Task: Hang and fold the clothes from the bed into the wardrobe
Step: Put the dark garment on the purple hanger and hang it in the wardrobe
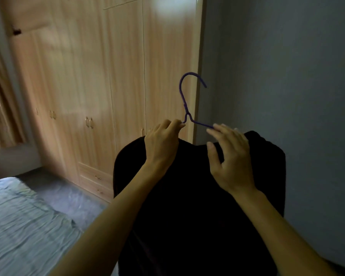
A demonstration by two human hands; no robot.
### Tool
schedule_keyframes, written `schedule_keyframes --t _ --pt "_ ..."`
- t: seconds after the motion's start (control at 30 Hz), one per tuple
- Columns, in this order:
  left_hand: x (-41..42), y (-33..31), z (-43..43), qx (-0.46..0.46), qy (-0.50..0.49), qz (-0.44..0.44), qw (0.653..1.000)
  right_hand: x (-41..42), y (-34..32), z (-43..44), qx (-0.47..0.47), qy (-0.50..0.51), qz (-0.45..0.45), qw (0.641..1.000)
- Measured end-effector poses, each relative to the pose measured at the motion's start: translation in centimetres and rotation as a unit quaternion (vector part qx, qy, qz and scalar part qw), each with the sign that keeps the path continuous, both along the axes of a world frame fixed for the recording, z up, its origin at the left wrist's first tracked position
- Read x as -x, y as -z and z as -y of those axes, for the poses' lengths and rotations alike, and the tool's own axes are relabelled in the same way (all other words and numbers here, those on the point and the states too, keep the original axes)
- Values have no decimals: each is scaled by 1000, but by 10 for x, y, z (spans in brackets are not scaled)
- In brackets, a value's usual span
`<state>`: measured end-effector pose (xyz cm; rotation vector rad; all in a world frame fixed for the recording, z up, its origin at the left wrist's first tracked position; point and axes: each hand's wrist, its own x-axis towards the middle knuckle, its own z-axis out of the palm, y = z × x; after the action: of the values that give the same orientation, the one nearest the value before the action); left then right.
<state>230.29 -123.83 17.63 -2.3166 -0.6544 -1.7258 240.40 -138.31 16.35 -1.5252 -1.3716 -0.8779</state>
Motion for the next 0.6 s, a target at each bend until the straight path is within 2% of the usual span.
schedule_keyframes --t 0.27,0.4,0.6 --pt "-93 -2 -60 -22 -125 -46 991 -115 3 -83 34 -142 2 989" --pt "-111 -5 -102 15 -163 -43 986 -149 0 -132 31 -207 -31 977" --pt "-127 0 -179 15 -225 -51 973 -178 6 -227 55 -252 -58 964"
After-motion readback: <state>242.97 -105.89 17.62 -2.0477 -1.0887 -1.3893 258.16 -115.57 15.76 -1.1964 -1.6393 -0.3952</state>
